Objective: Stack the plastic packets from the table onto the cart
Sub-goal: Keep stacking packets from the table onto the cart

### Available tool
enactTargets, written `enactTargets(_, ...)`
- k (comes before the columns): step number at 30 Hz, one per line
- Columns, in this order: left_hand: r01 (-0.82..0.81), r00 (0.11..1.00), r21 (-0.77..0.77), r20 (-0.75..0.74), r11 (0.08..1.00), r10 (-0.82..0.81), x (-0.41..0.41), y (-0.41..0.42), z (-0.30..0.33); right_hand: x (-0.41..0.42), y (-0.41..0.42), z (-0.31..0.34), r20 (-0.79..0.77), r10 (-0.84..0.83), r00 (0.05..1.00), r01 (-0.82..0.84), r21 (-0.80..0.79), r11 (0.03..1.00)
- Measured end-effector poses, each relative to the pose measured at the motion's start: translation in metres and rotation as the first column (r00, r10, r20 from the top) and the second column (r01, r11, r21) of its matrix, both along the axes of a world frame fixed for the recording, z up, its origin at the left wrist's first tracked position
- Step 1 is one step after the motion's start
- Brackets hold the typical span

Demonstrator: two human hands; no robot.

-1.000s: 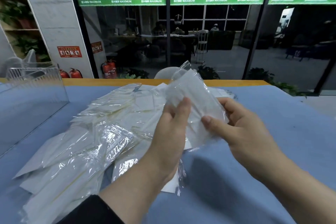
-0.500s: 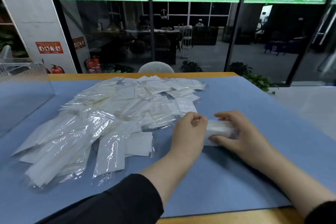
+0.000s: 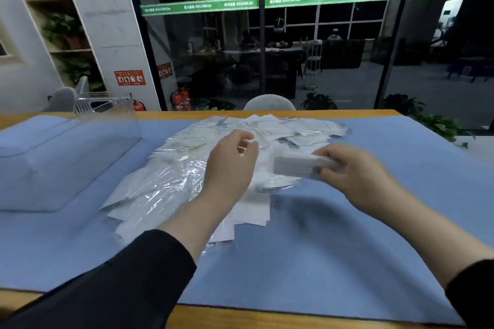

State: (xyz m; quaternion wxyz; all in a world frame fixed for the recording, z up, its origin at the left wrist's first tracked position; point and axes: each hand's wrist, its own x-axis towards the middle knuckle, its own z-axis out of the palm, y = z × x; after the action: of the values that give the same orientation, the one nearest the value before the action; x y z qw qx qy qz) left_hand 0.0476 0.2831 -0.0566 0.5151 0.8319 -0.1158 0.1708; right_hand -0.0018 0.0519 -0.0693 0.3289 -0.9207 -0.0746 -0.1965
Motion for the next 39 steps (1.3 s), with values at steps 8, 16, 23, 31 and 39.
enactTargets(8,0.089,0.968,0.68,-0.231,0.728,0.098,0.066,0.015,-0.005,0.071,0.026,-0.005,0.105,-0.142,0.984,0.136,0.06,0.989)
enactTargets(16,0.056,0.969,0.74,-0.201,0.67,0.142,0.09,0.003,-0.031,0.081,0.022,-0.028,0.091,-0.171,0.981,0.153,0.181,0.972)
enactTargets(23,-0.018,0.983,0.695,-0.119,0.719,0.139,0.093,0.011,-0.026,0.079,0.015,-0.021,0.068,-0.149,0.986,0.126,0.275,0.953)
enactTargets(31,-0.066,0.997,0.523,0.005,0.85,0.074,0.084,0.009,-0.014,0.073,0.007,-0.011,0.082,-0.161,0.983,0.131,0.291,0.948)
enactTargets(39,0.091,0.996,0.093,0.005,0.992,-0.091,0.075,0.011,-0.007,0.061,-0.012,0.01,0.218,-0.172,0.961,0.073,0.399,0.914)
